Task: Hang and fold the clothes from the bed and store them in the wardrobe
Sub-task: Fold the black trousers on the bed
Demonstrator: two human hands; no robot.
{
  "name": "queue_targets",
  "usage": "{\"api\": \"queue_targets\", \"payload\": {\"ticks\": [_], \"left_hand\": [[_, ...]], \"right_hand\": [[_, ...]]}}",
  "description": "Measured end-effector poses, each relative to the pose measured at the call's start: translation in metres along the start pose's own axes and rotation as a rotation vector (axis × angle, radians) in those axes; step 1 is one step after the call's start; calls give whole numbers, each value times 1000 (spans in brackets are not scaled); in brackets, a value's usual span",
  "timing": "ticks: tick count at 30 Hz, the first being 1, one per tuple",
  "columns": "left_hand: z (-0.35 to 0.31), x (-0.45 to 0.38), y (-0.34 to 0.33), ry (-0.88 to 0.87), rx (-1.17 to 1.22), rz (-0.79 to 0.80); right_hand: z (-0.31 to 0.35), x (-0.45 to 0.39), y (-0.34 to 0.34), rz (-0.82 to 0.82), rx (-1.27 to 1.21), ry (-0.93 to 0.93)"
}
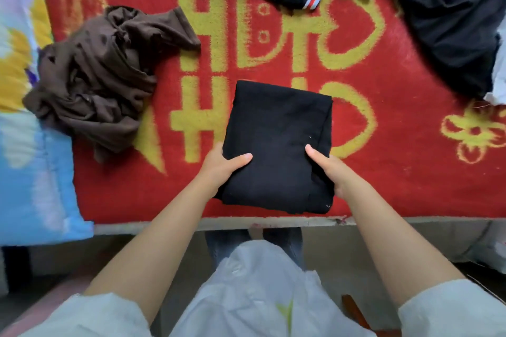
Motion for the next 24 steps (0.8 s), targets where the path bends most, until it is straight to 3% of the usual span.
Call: {"api": "queue_targets", "payload": {"ticks": [3, 6, 13, 19, 24], "left_hand": [[16, 53, 22, -61, 144, -95], [33, 116, 44, -159, 284, -191], [110, 276, 91, -325, 570, -417], [258, 430, 112, -369, 860, -712], [403, 539, 75, -353, 1023, -910]], "right_hand": [[8, 29, -21, 55, 98, 73], [13, 69, -56, 209, 150, 126], [-24, 167, -143, 493, 308, 68], [-125, 285, -251, 802, 633, 96], [-242, 388, -308, 1047, 840, 230]]}}
Point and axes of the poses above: each hand's wrist, its own x-axis away from the middle knuckle, its own y-axis out of the back of the hand, z = x × y, the point moved 9 cm from there along -x, towards the middle knuckle, and after that the axes turned 4 degrees about y, right-handed, at the moved point
